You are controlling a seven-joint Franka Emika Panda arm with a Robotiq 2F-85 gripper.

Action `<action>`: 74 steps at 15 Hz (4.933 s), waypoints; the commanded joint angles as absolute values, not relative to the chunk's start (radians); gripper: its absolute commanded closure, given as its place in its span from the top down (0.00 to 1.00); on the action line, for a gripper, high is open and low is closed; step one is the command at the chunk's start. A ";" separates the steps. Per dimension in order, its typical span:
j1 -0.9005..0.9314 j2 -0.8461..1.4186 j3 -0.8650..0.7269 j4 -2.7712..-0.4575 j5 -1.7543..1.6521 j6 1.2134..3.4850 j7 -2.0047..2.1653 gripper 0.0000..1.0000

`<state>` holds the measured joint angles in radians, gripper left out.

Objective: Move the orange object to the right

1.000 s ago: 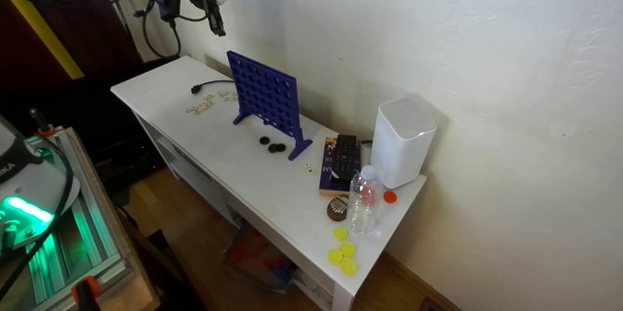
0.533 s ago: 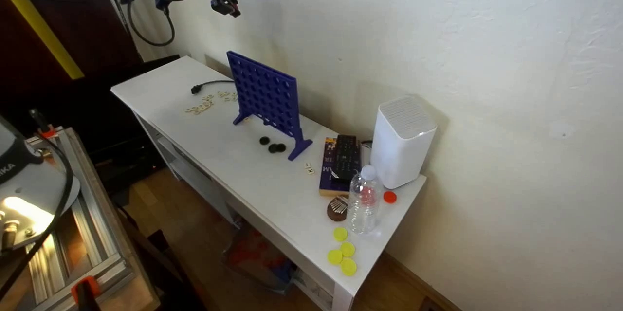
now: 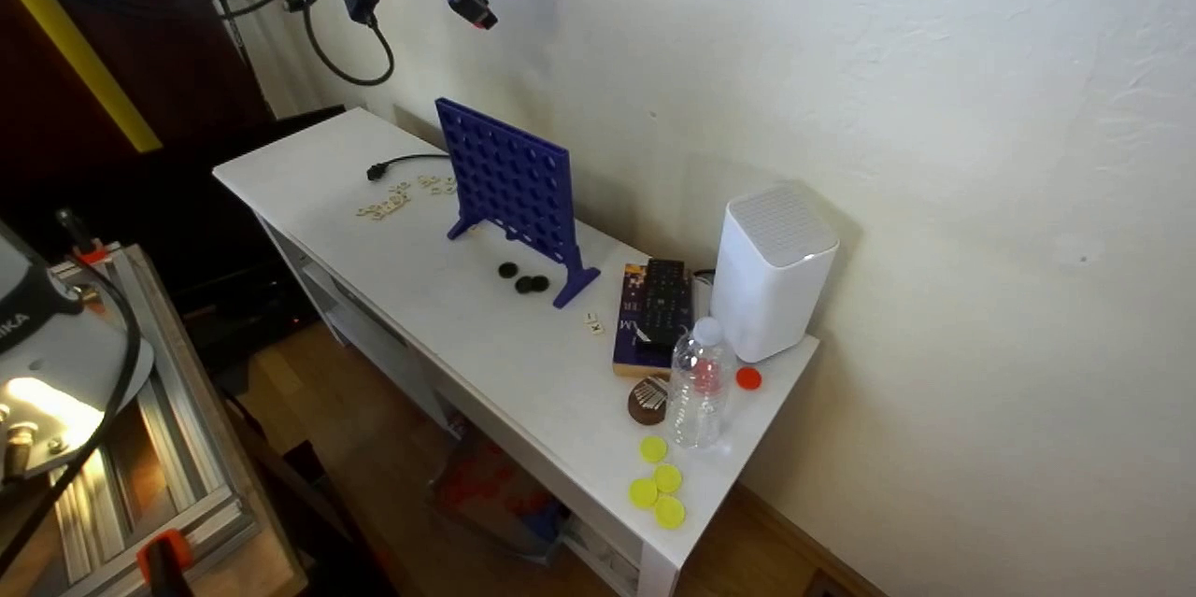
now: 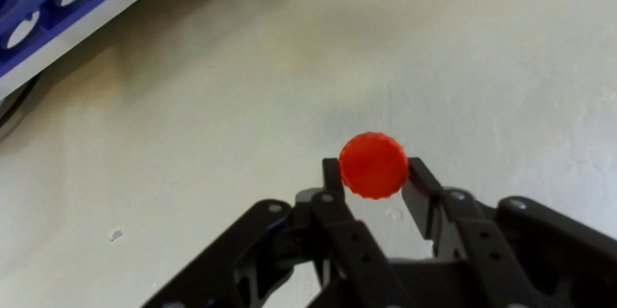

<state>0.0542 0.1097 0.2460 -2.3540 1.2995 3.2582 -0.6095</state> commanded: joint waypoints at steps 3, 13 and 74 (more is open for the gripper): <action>-0.052 0.278 0.239 -2.266 1.301 3.132 -0.900 0.14; -0.146 0.205 0.309 -2.234 1.477 3.074 -1.081 0.14; -0.258 0.038 -0.282 -2.734 2.505 2.120 -2.325 0.14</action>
